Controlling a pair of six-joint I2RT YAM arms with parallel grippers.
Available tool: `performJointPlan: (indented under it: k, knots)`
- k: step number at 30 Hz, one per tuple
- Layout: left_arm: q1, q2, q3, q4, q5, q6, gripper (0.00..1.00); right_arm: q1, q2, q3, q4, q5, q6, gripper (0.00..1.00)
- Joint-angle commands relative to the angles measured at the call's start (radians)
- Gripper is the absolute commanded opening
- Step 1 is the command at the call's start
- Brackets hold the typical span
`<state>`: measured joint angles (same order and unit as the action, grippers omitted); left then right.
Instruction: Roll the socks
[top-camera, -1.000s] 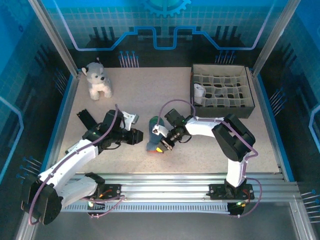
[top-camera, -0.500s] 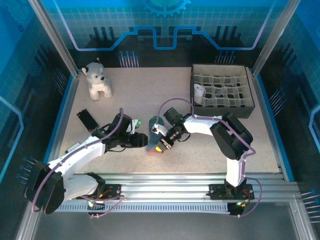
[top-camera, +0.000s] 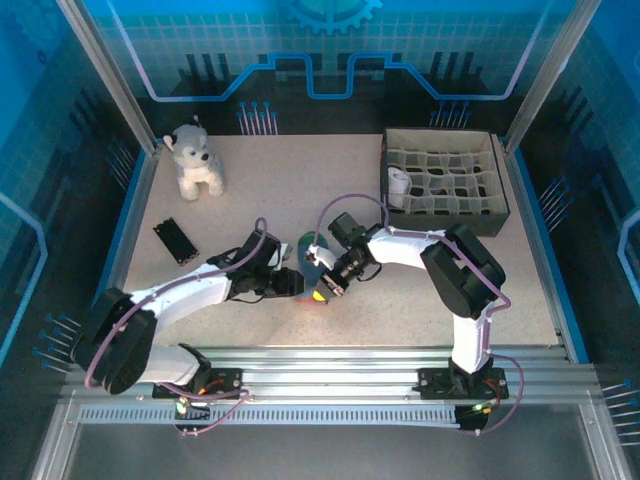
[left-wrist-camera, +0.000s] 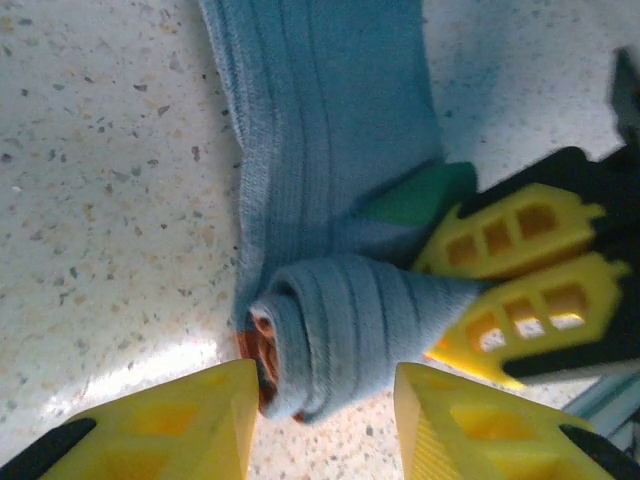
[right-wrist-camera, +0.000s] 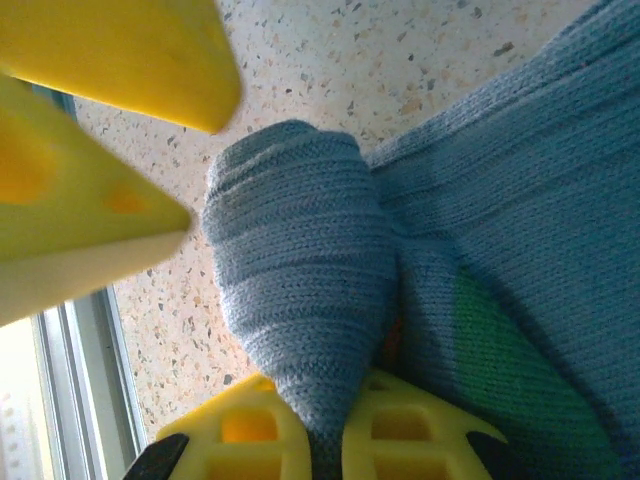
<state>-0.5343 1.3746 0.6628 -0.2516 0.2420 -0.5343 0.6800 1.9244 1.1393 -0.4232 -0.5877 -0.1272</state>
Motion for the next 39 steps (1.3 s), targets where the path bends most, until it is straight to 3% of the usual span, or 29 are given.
performJointPlan:
  k: [1, 8, 11, 14, 22, 27, 39]
  knots:
    - [-0.01, 0.073, -0.002, 0.057, -0.001, -0.028, 0.4, -0.025, -0.002, 0.017, -0.054, 0.031, -0.003, 0.04]
    - [-0.013, 0.192, 0.013, 0.118, -0.007, -0.047, 0.35, -0.028, 0.018, 0.036, -0.079, 0.02, -0.023, 0.13]
    - [-0.024, 0.225, 0.041, 0.086, -0.031, -0.047, 0.31, -0.029, 0.0, 0.037, -0.07, 0.032, 0.007, 0.25]
    - [-0.033, 0.234, 0.058, 0.057, -0.071, -0.058, 0.3, -0.034, -0.049, 0.024, -0.038, 0.081, 0.083, 0.36]
    - [-0.04, 0.227, 0.068, 0.033, -0.116, -0.085, 0.25, -0.046, -0.242, -0.047, 0.007, 0.3, 0.351, 0.46]
    - [-0.044, 0.227, 0.075, 0.015, -0.122, -0.093, 0.25, -0.025, -0.325, -0.11, 0.074, 0.338, 0.444, 0.48]
    - [-0.056, 0.233, 0.09, 0.001, -0.136, -0.149, 0.25, 0.033, -0.154, -0.072, 0.078, 0.297, 0.488, 0.47]
